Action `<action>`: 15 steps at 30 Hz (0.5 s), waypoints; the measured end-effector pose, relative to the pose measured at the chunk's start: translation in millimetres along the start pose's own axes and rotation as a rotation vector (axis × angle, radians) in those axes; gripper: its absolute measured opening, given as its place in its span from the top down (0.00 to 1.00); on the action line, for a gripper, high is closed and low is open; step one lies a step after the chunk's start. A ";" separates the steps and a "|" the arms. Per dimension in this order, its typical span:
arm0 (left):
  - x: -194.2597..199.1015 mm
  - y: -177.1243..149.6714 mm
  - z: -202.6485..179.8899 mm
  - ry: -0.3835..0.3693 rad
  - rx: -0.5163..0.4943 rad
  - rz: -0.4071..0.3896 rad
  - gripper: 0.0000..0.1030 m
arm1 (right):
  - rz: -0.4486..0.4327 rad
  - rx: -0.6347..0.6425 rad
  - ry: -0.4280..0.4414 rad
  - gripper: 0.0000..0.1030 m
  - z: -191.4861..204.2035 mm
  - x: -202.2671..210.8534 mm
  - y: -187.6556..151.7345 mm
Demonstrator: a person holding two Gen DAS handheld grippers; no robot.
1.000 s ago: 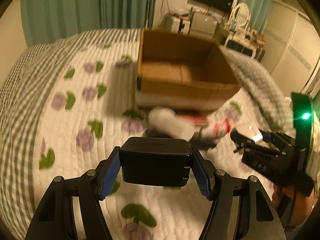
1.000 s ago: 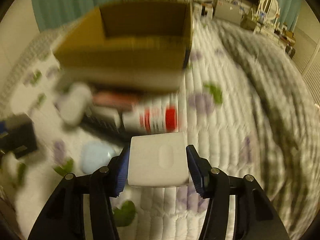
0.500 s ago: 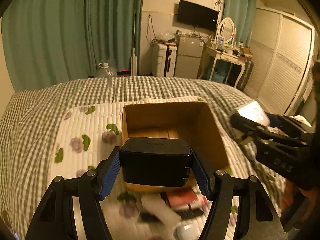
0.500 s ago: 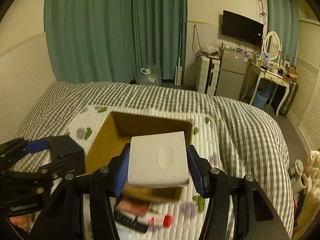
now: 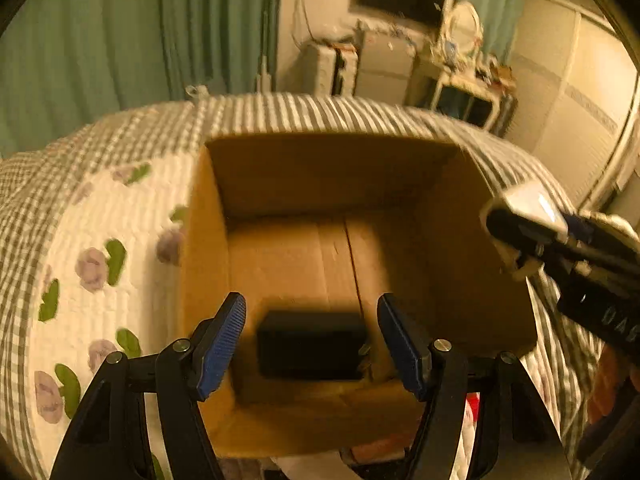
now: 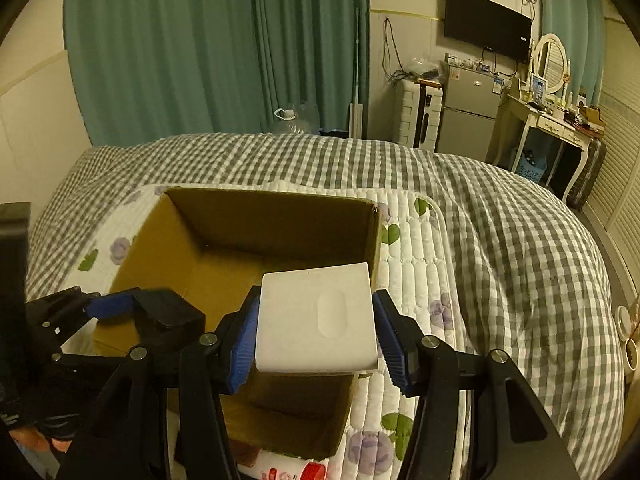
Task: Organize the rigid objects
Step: 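Carry the power bank and charger into the box and open both grippers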
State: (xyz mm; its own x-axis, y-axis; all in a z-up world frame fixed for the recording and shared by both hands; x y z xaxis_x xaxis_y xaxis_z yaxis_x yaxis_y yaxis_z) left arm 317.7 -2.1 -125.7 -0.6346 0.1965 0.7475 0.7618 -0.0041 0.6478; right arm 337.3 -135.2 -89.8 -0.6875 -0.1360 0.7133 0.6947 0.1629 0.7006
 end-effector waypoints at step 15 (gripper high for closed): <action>92.7 -11.3 14.2 0.087 -0.058 -0.061 0.09 | -0.006 -0.020 -0.012 0.28 8.7 8.0 -1.4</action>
State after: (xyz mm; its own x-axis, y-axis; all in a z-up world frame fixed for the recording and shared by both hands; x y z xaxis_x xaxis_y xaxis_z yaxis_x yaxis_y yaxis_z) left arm 252.1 30.1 -65.9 -0.6901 0.1122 0.7149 0.7144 -0.0522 0.6978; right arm 329.0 -128.0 -85.2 -0.6940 -0.1254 0.7089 0.6945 0.1426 0.7052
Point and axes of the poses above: each gripper's, at about its wrist camera, not at the fingertips, and x roughly against the way its jaws point, z to its left, y to its top, the point moved 9 cm from there along -x, roughly the way its jaws point, and after that the axes turned 5 degrees about -y, right-handed, at the moved point
